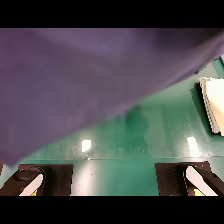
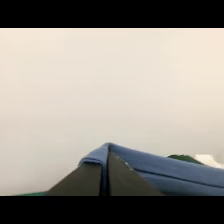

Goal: Fold the shirts.

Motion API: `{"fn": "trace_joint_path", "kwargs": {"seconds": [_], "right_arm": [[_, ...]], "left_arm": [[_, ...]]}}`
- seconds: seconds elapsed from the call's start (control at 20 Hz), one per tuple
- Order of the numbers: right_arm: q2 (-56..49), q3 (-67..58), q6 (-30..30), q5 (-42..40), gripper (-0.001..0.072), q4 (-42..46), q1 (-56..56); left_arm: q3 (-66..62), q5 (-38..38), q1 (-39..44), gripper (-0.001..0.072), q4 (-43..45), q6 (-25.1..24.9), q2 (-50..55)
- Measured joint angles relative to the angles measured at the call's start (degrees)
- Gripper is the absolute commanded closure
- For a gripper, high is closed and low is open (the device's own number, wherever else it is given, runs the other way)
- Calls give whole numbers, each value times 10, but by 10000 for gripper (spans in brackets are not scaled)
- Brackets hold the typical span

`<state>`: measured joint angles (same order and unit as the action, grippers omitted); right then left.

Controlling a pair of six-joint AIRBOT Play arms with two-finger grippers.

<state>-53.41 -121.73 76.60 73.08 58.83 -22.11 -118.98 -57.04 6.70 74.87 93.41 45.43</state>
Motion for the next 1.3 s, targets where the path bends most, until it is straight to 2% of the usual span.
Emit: {"fn": "trace_joint_path", "kwargs": {"seconds": [0.25, 0.45, 0.7, 0.9, 1.1, 1.3], "right_arm": [[-60, 31, 26, 30, 703, 1, 13], [-151, 113, 33, 64, 703, 26, 68], [-303, 199, 41, 85, 703, 61, 112], [-410, 180, 43, 70, 703, 68, 116], [-469, 126, 44, 65, 703, 67, 100], [-484, 108, 40, 95, 703, 71, 79]], "left_arm": [[124, -60, 0, 679, 50, 35, 58], [244, -68, 0, 679, 20, 55, 152], [325, -30, 0, 679, -26, 62, 308], [338, 38, -1, 679, -37, 61, 402], [340, 83, -24, 679, -73, 43, 440], [337, 60, -71, 679, -160, -37, 451]]}}
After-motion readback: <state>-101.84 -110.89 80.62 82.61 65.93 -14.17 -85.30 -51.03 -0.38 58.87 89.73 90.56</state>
